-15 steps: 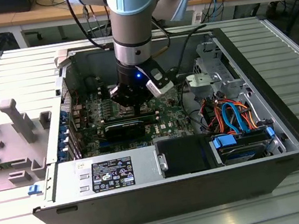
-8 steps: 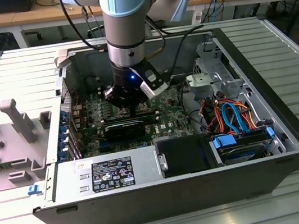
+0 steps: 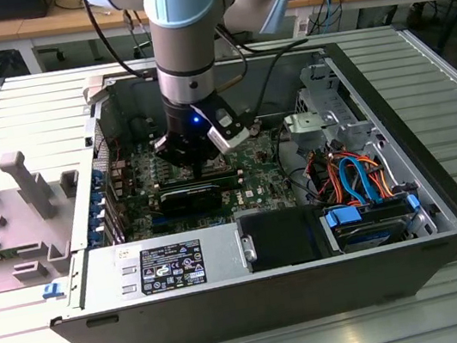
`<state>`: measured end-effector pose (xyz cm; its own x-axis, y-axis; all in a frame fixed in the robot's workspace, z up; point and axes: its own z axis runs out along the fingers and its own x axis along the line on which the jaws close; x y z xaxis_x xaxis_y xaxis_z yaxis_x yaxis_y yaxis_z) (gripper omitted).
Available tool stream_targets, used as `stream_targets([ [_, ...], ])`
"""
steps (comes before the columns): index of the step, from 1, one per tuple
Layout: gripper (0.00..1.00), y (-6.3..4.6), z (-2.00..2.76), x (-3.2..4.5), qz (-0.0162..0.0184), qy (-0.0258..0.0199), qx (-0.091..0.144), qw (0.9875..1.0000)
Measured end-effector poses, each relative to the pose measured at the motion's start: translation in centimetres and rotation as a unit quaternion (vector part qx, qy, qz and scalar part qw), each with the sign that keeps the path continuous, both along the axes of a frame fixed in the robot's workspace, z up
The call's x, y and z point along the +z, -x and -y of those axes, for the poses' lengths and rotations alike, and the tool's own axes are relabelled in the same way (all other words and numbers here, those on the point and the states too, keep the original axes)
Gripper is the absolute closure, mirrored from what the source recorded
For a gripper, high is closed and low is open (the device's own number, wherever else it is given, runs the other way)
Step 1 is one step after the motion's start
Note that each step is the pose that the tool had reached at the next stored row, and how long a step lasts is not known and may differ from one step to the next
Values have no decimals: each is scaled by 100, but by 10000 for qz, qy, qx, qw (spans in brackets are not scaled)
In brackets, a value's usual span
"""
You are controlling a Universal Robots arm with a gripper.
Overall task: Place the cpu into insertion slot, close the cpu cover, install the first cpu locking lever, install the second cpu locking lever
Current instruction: 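Install the second cpu locking lever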
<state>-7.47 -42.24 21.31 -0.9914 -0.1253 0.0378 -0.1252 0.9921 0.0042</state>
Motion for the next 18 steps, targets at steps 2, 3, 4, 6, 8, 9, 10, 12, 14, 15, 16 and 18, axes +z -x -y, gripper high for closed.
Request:
stream_targets([
  [2, 89, 19, -1, -3, 0, 1, 0, 10000],
  [3, 89, 22, -2, -5, 0, 2, 0, 10000],
  [4, 89, 28, -3, -8, 0, 3, 0, 10000],
  [6, 89, 40, -6, -14, 1, 5, 0, 10000],
  [8, 89, 57, -9, -20, 0, 9, 0, 10000],
  [9, 89, 70, -14, -22, 1, 11, 0, 10000],
  [10, 89, 81, -18, -23, 1, 11, 0, 10000],
  [12, 89, 128, -38, -24, 6, 11, 0, 10000],
  [14, 89, 162, -48, -24, 8, 11, 0, 10000],
  [15, 89, 186, -51, -24, 9, 11, 0, 10000],
  [16, 89, 208, -53, -24, 10, 11, 0, 10000],
  [18, 89, 253, -54, -24, 13, 11, 0, 10000],
])
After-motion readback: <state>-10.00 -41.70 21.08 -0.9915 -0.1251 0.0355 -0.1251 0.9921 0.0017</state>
